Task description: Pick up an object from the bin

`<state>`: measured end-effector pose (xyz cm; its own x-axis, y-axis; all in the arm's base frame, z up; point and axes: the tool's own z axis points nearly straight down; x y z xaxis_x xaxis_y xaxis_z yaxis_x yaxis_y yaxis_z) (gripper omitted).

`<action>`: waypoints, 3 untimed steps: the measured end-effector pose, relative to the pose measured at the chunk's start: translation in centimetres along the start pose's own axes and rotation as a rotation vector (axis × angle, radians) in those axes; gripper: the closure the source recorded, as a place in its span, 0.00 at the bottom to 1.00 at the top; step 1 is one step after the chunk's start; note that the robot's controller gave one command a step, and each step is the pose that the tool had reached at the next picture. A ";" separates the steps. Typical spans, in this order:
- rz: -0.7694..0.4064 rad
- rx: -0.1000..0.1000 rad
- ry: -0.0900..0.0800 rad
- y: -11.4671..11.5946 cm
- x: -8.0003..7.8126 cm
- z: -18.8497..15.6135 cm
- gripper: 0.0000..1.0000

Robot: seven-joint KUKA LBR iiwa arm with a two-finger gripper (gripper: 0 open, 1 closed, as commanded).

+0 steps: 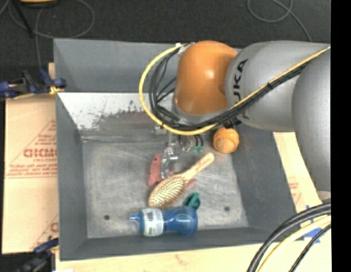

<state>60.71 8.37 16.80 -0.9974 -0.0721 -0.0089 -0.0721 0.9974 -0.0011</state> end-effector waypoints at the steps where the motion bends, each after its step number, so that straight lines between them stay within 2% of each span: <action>1: 0.098 -0.003 0.003 -1.6 1.5 5.4 0.00; 2: -0.185 -0.005 -0.017 -5.4 5.1 8.9 1.00; 3: -0.184 -0.006 -0.017 -5.4 5.1 8.9 1.00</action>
Offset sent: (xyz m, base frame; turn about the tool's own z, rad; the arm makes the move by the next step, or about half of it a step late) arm -0.0537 -0.0609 -0.0980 -0.1872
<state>56.14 2.59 7.91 -0.9671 -0.2532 -0.0257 -0.2533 0.9674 0.0014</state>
